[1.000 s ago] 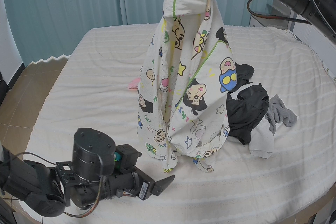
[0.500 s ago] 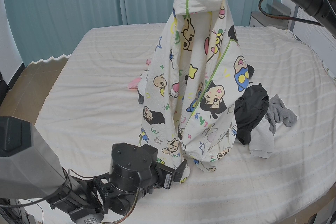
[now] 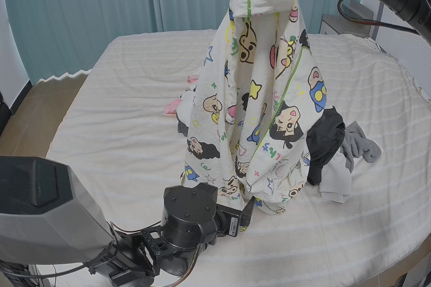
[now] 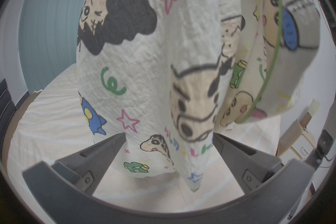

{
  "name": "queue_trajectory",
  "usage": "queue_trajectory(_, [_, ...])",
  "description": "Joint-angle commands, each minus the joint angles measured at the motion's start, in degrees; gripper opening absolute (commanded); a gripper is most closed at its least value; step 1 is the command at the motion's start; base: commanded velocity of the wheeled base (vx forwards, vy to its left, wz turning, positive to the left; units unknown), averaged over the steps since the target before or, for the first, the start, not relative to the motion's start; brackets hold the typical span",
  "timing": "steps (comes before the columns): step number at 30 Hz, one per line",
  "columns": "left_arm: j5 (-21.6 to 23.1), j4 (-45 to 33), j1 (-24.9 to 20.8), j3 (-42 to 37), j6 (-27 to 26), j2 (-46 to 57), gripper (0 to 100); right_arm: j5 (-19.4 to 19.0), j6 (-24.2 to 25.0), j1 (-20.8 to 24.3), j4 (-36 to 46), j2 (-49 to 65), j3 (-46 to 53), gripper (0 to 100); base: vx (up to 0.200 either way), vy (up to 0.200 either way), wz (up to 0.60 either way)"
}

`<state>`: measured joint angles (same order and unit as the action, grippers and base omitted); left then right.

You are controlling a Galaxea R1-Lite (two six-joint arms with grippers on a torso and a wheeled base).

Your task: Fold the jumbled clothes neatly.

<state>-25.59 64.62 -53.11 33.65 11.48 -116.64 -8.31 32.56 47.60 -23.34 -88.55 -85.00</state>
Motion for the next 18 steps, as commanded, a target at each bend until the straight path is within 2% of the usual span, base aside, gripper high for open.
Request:
queue_trajectory(1, [-1.04, 0.68, -0.15, 1.51, 0.12, -2.45, 100, 0.05, -0.04, -0.14, -0.03, 0.49, 1.33, 0, 0.000, 0.000, 0.00])
queue_trajectory(2, [-1.39, 0.68, -0.15, 1.51, 0.12, -2.89, 100, -0.04, 0.05, -0.23, -0.03, 0.84, 1.77, 0, 0.000, 0.000, 0.00])
queue_trajectory(3, [-1.39, 0.68, -0.15, 1.42, 0.21, -2.98, 0, -0.04, 0.05, -0.32, -0.03, 0.93, 2.04, 0, 0.000, 0.000, 0.00])
queue_trajectory(12, [-1.48, 0.68, -0.15, -1.13, 0.47, -2.19, 0, -0.12, 0.05, -3.57, -0.03, 2.86, 4.06, 0, 0.000, 0.000, 0.00])
queue_trajectory(16, [-1.39, 0.68, 0.56, -3.06, 0.91, 2.91, 0, -0.48, 0.05, -6.56, -0.03, 5.32, 7.40, 0, 0.000, 0.000, 0.00])
queue_trajectory(18, [-1.13, 0.50, 3.02, -4.20, 1.08, 7.13, 0, -0.83, 0.05, -9.28, 0.05, 7.43, 9.95, 0, 0.000, 0.000, 0.00])
